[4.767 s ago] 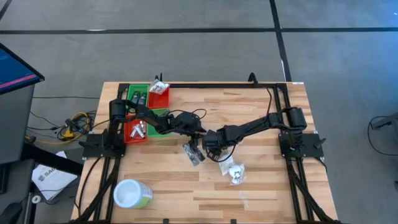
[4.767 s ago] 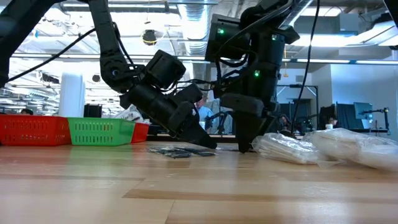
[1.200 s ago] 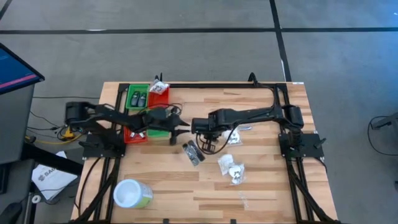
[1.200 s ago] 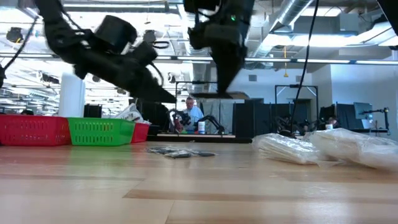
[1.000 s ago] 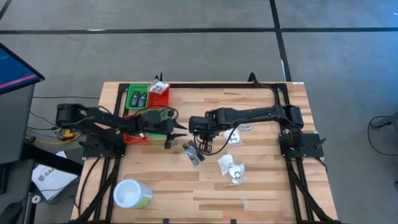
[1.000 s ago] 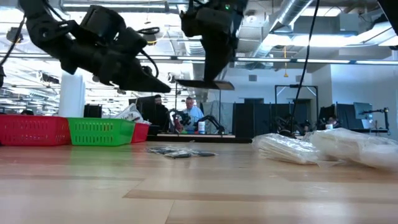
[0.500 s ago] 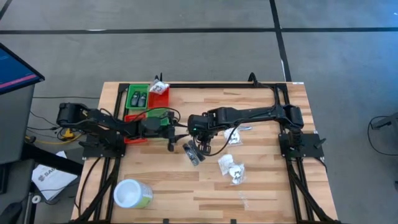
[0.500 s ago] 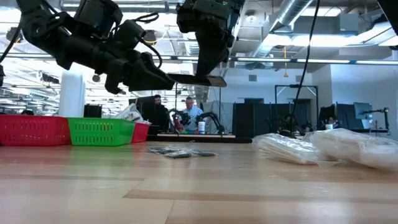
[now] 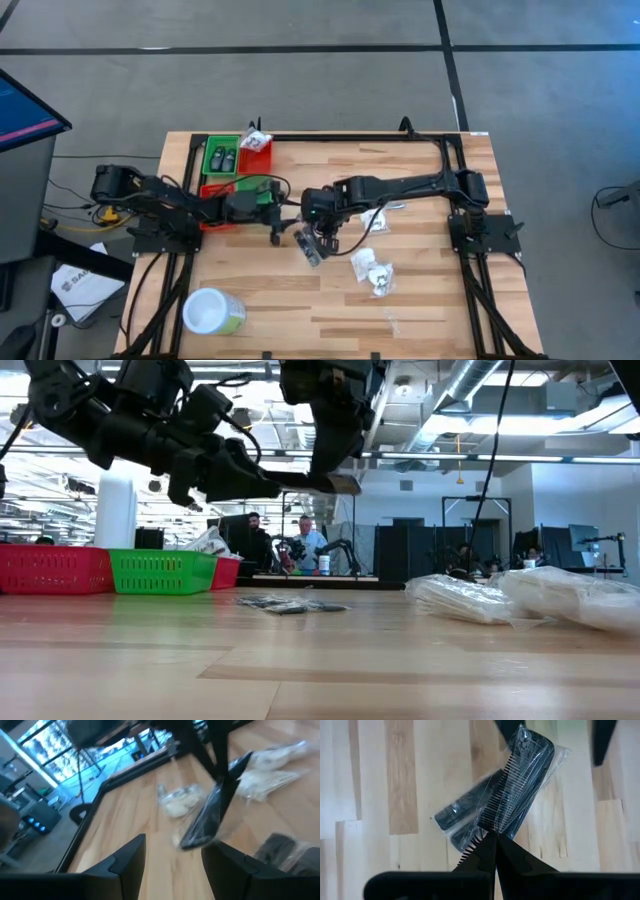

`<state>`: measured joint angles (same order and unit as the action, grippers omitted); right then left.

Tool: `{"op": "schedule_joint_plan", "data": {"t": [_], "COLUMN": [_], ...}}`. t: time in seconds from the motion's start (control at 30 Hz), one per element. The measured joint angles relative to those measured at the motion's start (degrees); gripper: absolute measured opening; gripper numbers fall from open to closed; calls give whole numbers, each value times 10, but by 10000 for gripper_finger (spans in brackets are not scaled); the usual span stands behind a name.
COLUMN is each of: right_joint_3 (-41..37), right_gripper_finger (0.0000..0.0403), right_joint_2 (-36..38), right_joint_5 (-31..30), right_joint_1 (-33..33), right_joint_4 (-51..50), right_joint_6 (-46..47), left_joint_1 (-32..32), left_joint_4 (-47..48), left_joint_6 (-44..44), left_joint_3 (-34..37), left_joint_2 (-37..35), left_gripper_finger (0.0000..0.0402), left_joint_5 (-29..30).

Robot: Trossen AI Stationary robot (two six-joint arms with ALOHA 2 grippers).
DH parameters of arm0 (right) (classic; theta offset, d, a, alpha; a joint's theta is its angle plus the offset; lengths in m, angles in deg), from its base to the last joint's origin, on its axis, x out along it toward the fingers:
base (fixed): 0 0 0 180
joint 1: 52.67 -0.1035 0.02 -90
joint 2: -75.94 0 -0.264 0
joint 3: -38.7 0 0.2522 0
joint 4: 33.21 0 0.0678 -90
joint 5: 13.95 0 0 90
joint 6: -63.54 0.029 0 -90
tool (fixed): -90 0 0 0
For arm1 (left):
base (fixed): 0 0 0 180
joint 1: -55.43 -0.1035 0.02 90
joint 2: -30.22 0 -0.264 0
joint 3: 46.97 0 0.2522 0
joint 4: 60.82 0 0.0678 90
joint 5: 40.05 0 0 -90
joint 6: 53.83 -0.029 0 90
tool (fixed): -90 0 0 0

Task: Pick & Place Travel size toiletries
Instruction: Put the black comb into the bottom green bin

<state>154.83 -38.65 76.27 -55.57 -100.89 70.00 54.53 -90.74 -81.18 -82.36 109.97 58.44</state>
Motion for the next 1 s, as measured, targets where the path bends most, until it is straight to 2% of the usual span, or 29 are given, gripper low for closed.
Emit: {"op": "schedule_joint_plan", "data": {"t": [0.2, 0.5, 1.0], "right_joint_3": [0, 0, 0], "right_gripper_finger": [0, 0, 0], "right_joint_2": [0, 0, 0], "right_joint_5": [0, 1, 43], "right_joint_1": [0, 0, -1], "right_joint_4": [3, 7, 36], "right_joint_6": [0, 0, -5], "left_joint_1": [24, 26, 26], "left_joint_4": [-10, -15, -14], "left_joint_6": [-37, -39, -39], "left_joint_3": [0, 0, 0], "left_joint_2": [0, 0, 0], "left_gripper_finger": [178, 164, 136], "left_joint_5": [7, 8, 9]}}
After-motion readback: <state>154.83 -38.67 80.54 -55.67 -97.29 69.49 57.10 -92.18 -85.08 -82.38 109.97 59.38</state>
